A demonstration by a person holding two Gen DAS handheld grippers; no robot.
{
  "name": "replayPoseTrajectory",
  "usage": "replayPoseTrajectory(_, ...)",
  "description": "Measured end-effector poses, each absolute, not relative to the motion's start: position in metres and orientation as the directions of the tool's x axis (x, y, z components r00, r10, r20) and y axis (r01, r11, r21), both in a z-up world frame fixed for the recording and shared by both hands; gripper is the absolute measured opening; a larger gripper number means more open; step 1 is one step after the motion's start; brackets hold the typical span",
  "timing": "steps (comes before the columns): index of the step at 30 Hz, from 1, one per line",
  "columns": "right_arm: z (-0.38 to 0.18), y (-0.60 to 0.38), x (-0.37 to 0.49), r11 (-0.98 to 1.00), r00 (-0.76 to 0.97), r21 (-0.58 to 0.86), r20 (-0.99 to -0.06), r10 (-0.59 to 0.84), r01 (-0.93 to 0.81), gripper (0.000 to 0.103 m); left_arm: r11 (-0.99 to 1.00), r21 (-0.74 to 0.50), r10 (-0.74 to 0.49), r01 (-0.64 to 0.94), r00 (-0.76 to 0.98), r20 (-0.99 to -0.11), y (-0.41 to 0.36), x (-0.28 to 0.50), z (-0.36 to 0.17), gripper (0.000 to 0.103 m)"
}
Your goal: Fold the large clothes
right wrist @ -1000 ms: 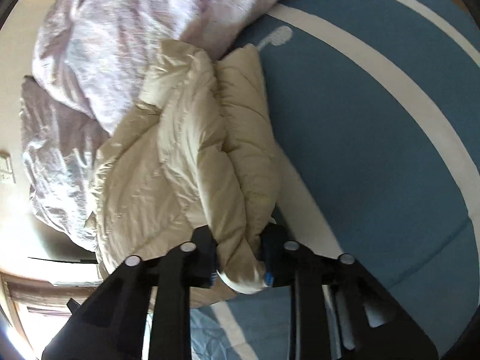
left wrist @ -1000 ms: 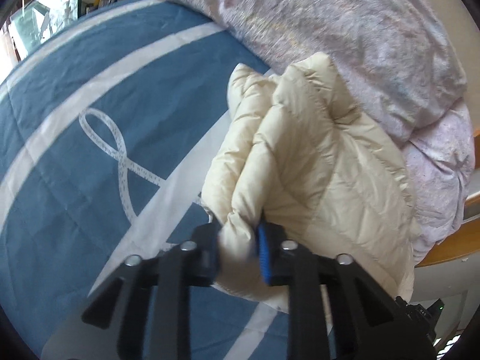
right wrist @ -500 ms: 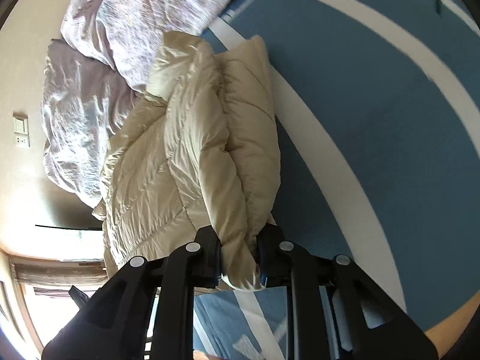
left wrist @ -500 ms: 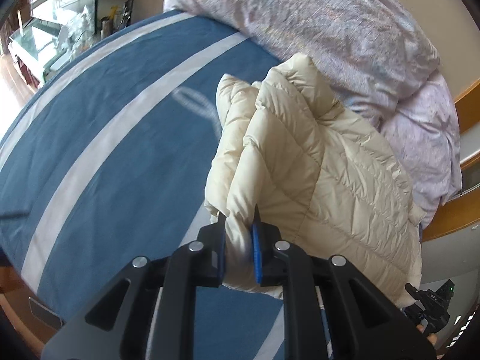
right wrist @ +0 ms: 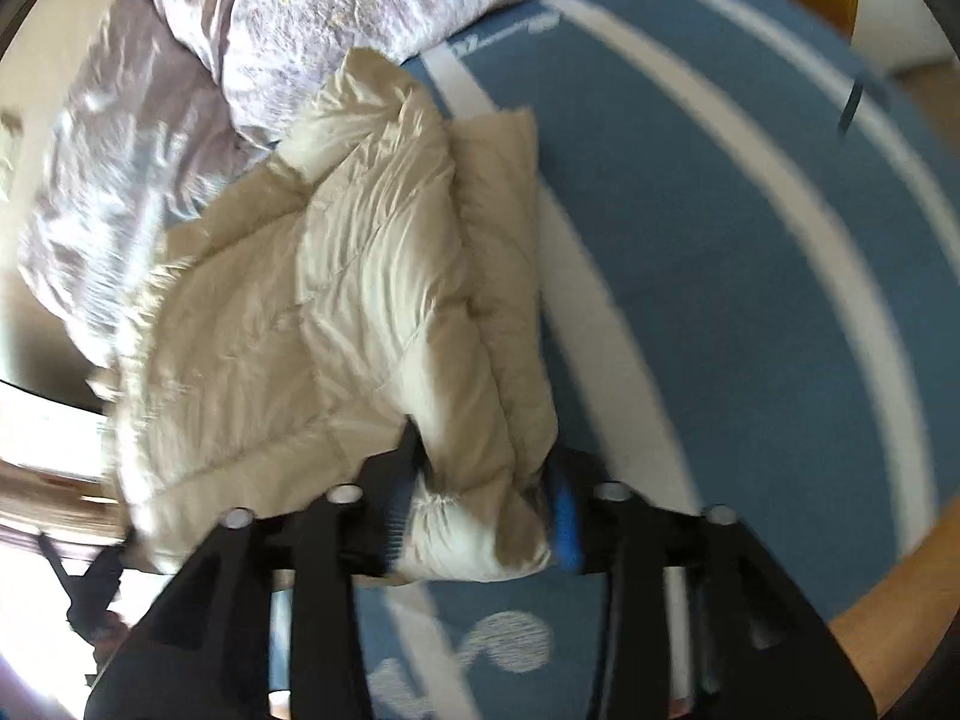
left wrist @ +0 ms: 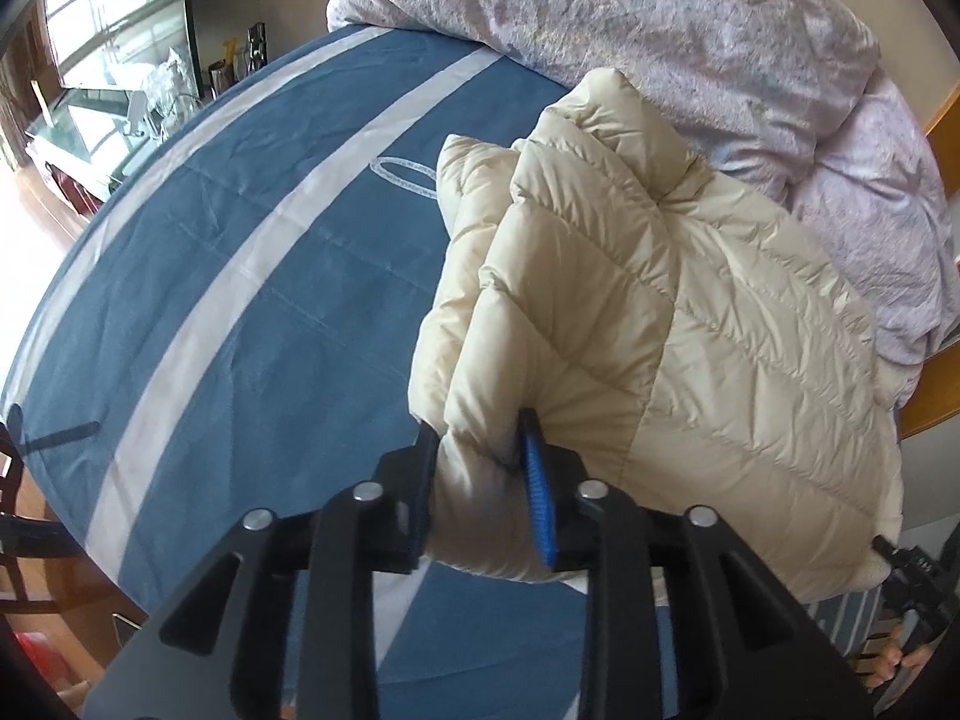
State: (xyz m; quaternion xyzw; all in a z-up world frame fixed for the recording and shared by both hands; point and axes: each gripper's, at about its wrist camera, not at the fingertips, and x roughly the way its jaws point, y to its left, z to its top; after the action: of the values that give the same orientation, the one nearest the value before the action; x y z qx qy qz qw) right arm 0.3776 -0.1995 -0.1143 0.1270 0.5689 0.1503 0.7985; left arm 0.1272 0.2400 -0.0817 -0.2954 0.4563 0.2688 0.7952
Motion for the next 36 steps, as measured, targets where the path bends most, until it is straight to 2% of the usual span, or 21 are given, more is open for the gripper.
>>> replayPoseTrajectory(2, -0.103, -0.196, 0.381, 0.949, 0.357, 0.300, -0.879, 0.315, -0.098, 0.057, 0.676, -0.210, 0.170, -0.706, 0.426, -0.888, 0.241, 0.126, -0.081, 0.051)
replayPoseTrajectory(5, -0.086, -0.187, 0.386, 0.968, 0.418, 0.224, -0.873, 0.250, -0.111, 0.058, 0.665, -0.212, 0.173, -0.717, 0.423, -0.889, 0.247, 0.123, -0.082, 0.067)
replayPoseTrajectory(11, -0.060, -0.141, 0.380, 0.947, 0.467, 0.213, -0.830, 0.305, -0.239, 0.058, 0.652, -0.229, 0.160, -0.723, 0.425, -0.891, 0.254, 0.125, -0.081, 0.084)
replayPoseTrajectory(18, -0.048, -0.049, 0.361, 0.858, 0.413, 0.236, -0.798, 0.439, -0.457, 0.058, 0.644, -0.246, 0.127, -0.724, 0.418, -0.899, 0.263, 0.137, -0.085, 0.087)
replayPoseTrajectory(23, -0.051, -0.001, 0.339, 0.805, 0.398, 0.188, -0.792, 0.463, -0.562, 0.055, 0.644, -0.256, 0.113, -0.721, 0.421, -0.900, 0.269, 0.144, -0.087, 0.088)
replayPoseTrajectory(36, -0.100, 0.047, 0.330, 0.786, 0.345, 0.129, -0.847, 0.404, -0.604, 0.054, 0.632, -0.307, 0.061, -0.711, 0.441, -0.895, 0.291, 0.162, -0.091, 0.091)
